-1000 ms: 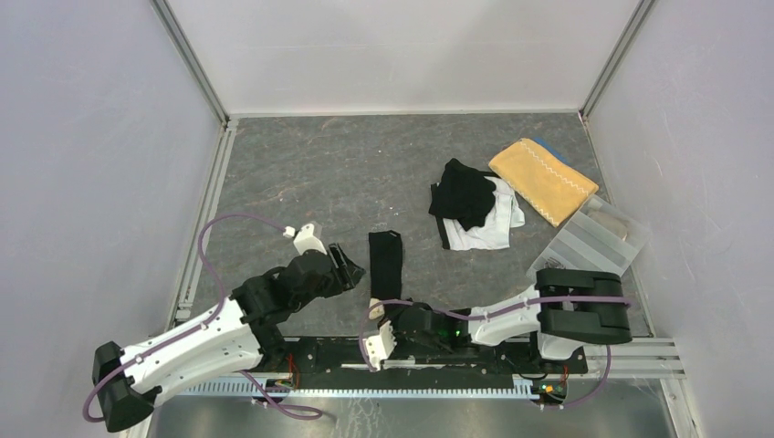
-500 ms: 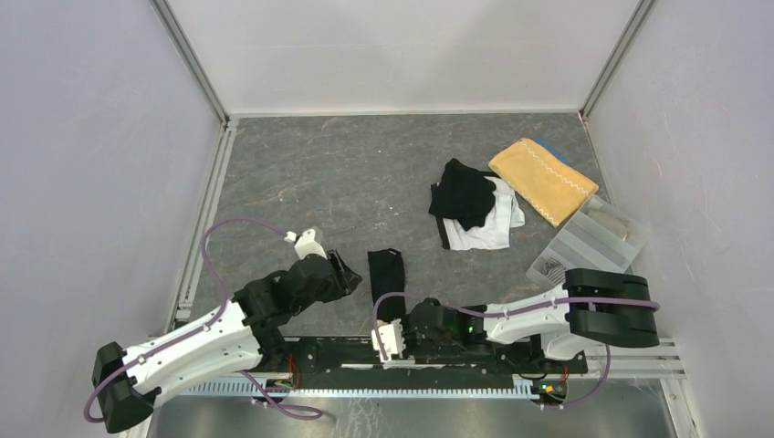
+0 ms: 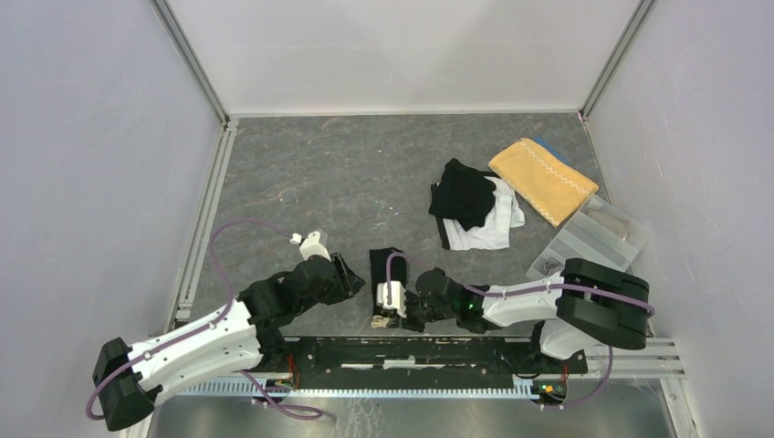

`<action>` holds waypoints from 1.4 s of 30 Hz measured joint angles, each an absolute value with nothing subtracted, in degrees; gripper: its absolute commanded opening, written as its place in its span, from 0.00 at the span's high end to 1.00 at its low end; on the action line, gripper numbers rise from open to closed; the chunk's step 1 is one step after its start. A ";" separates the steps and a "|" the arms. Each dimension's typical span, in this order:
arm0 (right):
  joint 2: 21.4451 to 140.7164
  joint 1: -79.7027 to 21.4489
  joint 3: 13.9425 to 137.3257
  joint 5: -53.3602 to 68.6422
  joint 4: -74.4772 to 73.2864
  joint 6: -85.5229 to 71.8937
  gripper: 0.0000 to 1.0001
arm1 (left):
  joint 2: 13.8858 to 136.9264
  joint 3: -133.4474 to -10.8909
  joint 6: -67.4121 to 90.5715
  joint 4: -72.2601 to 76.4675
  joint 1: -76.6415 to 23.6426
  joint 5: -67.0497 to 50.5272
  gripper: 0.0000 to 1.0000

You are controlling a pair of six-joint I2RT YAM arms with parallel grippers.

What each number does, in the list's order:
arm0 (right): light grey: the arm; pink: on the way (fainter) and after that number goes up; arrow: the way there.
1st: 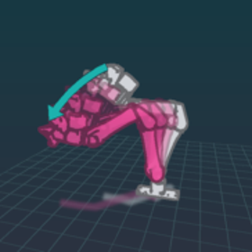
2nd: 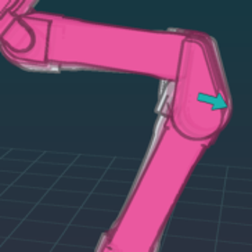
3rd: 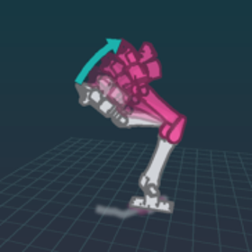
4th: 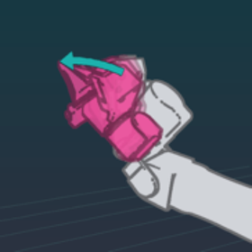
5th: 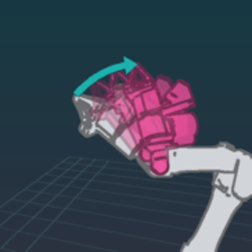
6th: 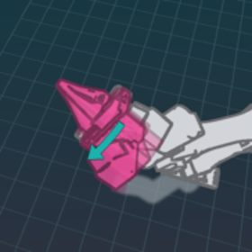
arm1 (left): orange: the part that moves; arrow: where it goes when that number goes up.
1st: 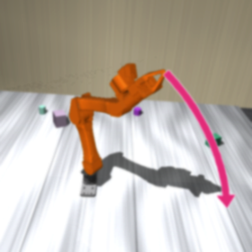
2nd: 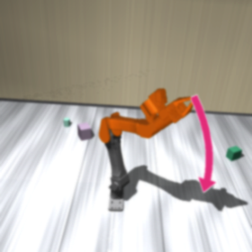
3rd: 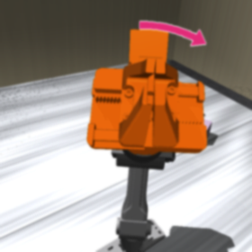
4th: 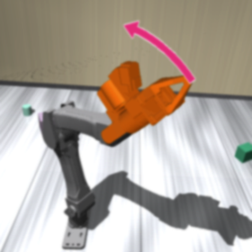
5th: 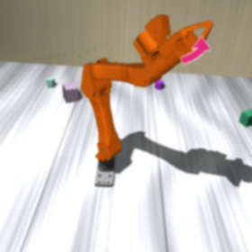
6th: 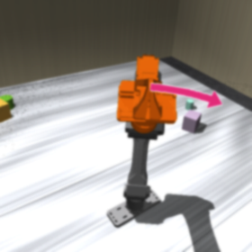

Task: Roll the underwear
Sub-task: Roll the underwear to the center of the board.

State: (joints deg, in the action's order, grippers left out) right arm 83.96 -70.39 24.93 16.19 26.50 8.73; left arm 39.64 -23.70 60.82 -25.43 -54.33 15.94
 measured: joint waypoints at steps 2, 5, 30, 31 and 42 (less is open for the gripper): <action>84.42 -68.82 24.93 18.13 27.09 6.50 1.00 | 39.72 -23.70 60.82 -25.39 -54.33 15.97 0.49; 85.52 -66.13 25.10 21.39 27.94 2.90 0.99 | 39.81 -23.70 60.80 -25.26 -54.33 15.97 0.53; 95.85 -52.47 32.08 32.53 27.42 -20.43 0.85 | 47.70 -23.70 55.46 -16.32 -54.33 10.33 0.57; 96.20 -52.03 32.05 33.04 27.79 -21.41 0.84 | 47.81 -23.70 55.27 -16.01 -54.35 10.15 0.57; 97.97 -49.65 32.03 35.88 29.10 -26.15 0.80 | 52.16 -22.63 51.37 -12.64 -54.35 8.25 0.69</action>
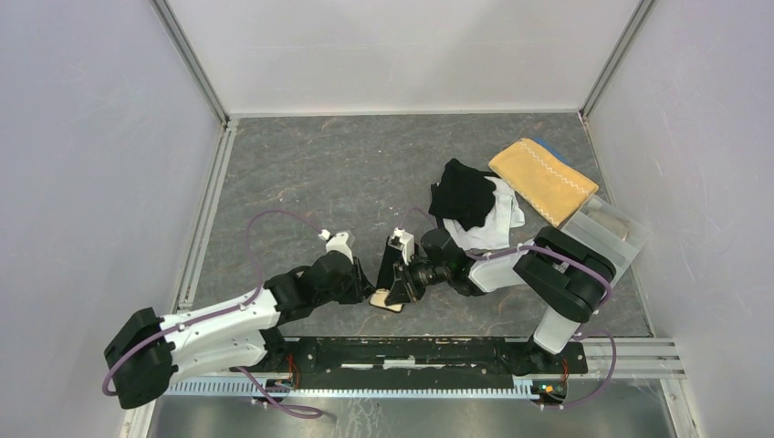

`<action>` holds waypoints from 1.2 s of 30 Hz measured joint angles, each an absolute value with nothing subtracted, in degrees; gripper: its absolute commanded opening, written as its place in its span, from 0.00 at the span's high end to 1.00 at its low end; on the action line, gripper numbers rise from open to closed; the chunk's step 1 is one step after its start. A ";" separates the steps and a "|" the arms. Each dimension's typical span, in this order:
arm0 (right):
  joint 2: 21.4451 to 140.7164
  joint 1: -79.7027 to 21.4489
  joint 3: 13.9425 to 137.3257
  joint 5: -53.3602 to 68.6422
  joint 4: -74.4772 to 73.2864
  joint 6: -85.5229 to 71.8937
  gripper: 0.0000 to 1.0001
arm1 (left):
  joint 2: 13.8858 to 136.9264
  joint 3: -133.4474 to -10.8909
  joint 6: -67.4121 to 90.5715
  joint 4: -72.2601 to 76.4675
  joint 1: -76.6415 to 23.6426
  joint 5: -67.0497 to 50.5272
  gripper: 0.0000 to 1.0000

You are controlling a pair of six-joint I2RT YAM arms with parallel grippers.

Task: Roll the underwear
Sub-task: Roll the underwear to the center of the board.

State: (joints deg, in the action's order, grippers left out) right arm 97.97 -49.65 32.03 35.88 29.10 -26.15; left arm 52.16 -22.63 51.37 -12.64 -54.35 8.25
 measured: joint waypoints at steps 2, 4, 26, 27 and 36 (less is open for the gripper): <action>97.97 -49.63 32.01 35.90 29.12 -26.28 0.79 | 54.37 -22.63 50.61 -11.81 -54.37 7.90 0.68; 97.97 -49.63 32.01 35.92 29.10 -26.30 0.78 | 56.16 -22.63 50.24 -10.96 -54.50 7.70 0.67; 98.32 -49.43 32.01 36.29 29.28 -26.28 0.77 | 51.68 -22.06 46.74 -8.78 -56.12 7.33 0.38; 98.32 -49.43 32.01 36.32 29.28 -26.28 0.77 | 51.46 -22.04 46.72 -8.78 -56.14 7.33 0.39; 98.32 -49.43 32.01 36.34 29.28 -26.24 0.77 | 58.33 -21.69 45.39 -8.51 -59.05 7.33 0.44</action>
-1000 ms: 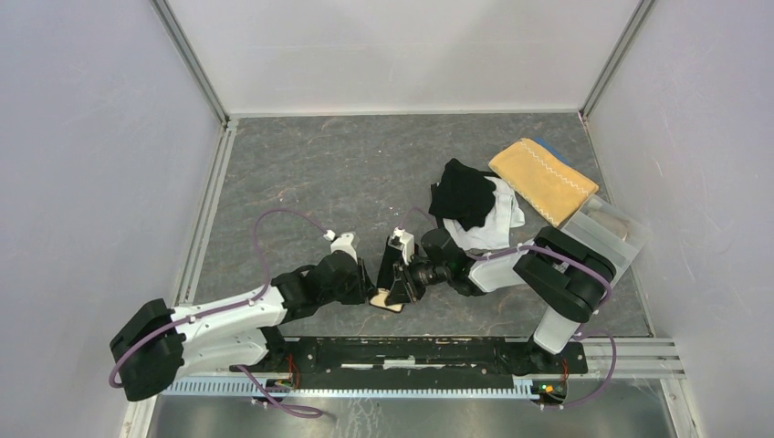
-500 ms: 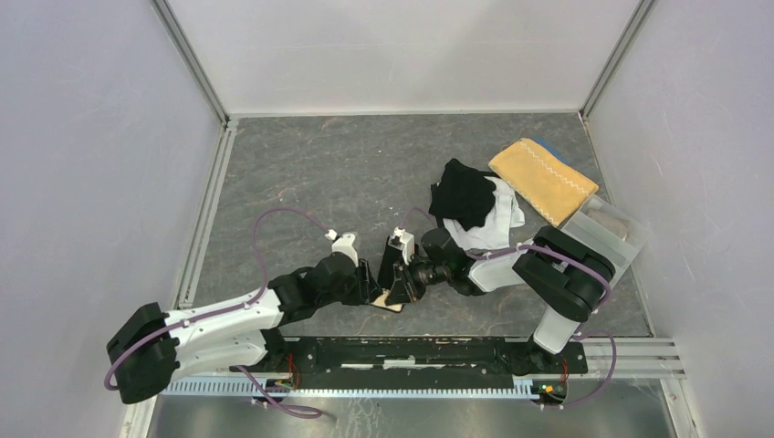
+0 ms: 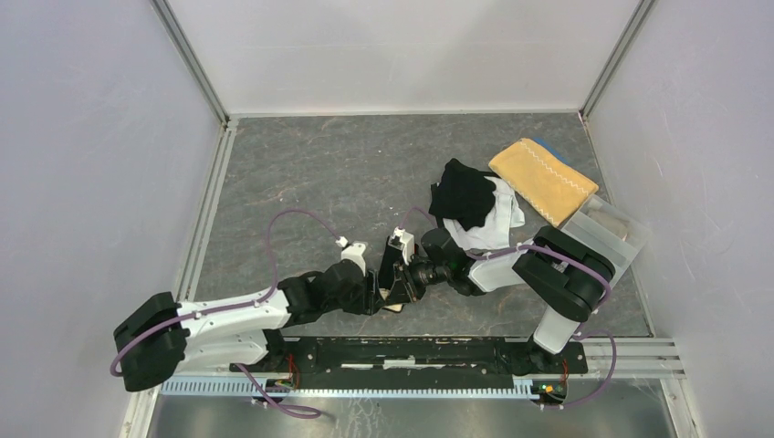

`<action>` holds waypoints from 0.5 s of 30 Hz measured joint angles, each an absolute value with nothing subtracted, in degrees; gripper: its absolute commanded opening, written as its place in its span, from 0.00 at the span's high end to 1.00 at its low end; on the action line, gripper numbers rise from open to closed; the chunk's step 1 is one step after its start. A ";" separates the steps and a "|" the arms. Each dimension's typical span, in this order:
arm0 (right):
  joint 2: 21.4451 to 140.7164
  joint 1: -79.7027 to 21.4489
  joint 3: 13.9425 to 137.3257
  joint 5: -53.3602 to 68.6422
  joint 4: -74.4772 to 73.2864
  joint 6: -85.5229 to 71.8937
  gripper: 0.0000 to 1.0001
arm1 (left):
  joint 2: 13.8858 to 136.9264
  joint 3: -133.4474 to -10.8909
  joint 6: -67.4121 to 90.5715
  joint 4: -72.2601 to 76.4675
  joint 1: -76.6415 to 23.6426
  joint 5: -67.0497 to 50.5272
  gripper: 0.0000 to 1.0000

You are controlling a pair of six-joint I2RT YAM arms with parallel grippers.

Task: Roll the underwear
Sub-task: Roll the underwear to the center of the board.

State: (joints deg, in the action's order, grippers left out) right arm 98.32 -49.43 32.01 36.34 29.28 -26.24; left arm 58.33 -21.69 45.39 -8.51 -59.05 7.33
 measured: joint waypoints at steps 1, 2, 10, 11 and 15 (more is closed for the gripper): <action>98.32 -49.43 32.01 36.34 29.28 -26.24 0.77 | 59.07 -21.69 45.28 -8.47 -59.33 7.33 0.46; 98.32 -49.43 32.01 36.36 29.28 -26.22 0.77 | 60.36 -21.78 45.06 -8.47 -59.59 7.40 0.47; 98.32 -49.39 32.01 36.42 29.26 -26.09 0.77 | 62.52 -23.07 45.01 -8.45 -59.90 9.47 0.50; 98.32 -49.39 32.01 36.42 29.26 -26.09 0.77 | 62.52 -23.27 45.01 -8.45 -59.90 9.85 0.50; 98.32 -49.36 32.01 36.47 29.26 -25.96 0.77 | 61.78 -23.40 45.01 -8.45 -59.92 10.66 0.50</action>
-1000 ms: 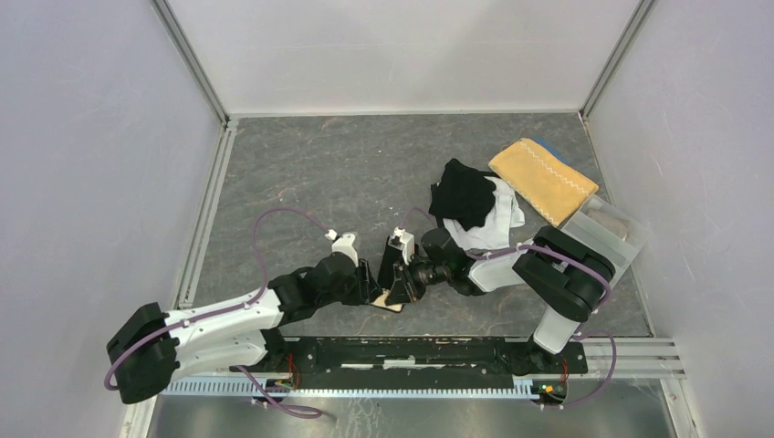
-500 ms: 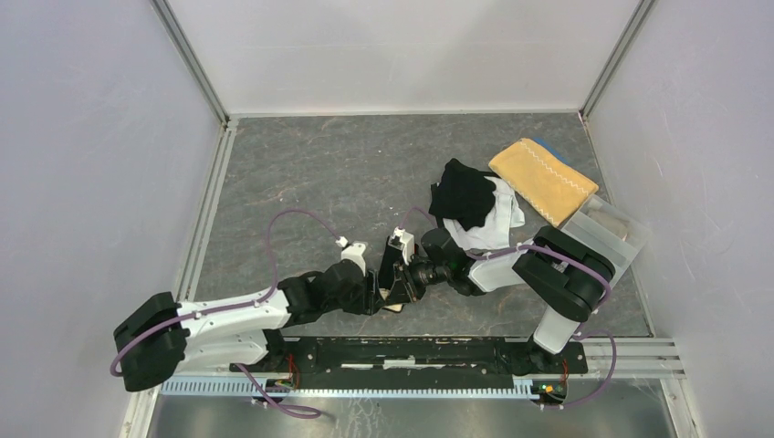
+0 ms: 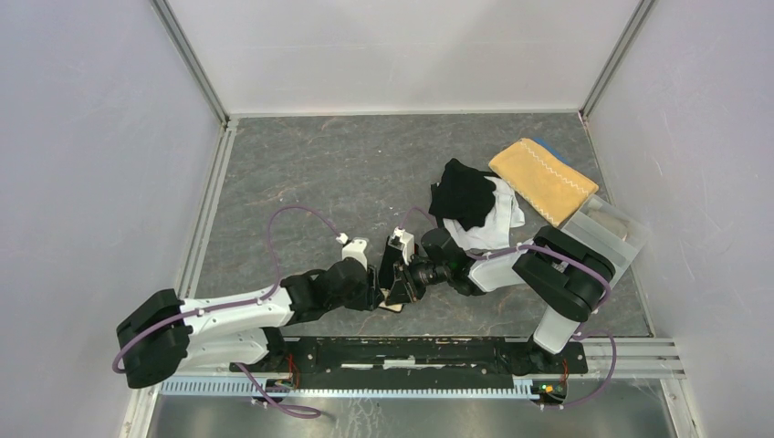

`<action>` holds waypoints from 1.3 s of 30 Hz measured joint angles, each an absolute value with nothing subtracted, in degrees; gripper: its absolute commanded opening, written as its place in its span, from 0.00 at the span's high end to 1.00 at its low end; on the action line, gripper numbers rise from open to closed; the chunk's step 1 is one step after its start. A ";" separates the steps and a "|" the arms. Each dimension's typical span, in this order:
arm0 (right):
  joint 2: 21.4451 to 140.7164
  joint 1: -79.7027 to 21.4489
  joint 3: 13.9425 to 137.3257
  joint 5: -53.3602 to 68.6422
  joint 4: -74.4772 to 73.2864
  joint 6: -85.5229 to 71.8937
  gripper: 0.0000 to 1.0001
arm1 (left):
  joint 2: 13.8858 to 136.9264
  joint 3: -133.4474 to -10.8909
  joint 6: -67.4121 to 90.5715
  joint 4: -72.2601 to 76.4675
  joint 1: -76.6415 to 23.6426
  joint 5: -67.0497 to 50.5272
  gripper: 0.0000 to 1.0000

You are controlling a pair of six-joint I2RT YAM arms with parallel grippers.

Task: Roll the underwear
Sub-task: Roll the underwear to the center of the board.

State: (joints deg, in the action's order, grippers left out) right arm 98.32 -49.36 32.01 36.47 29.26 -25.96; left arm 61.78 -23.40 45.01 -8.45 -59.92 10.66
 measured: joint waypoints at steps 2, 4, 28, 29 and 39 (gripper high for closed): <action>98.32 -49.39 32.01 36.49 29.26 -25.87 0.77 | 60.93 -23.40 45.01 -8.38 -59.92 11.07 0.51; 98.32 -49.36 32.01 36.49 29.26 -25.82 0.77 | 60.71 -23.40 45.01 -8.16 -59.92 11.57 0.52; 91.79 -49.06 31.59 30.30 20.05 -22.59 0.62 | 70.65 -24.91 44.71 1.30 -60.14 12.67 0.70; 91.29 -49.06 31.53 29.82 19.49 -22.46 0.62 | 70.70 -24.91 44.71 1.39 -60.14 12.80 0.70; 86.21 -49.06 29.95 26.00 15.29 -22.31 0.57 | 71.00 -24.91 44.69 1.85 -60.14 13.19 0.71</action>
State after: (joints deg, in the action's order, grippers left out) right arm 86.21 -49.06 29.95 26.00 15.29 -22.31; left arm 71.00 -24.91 44.69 1.85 -60.14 13.19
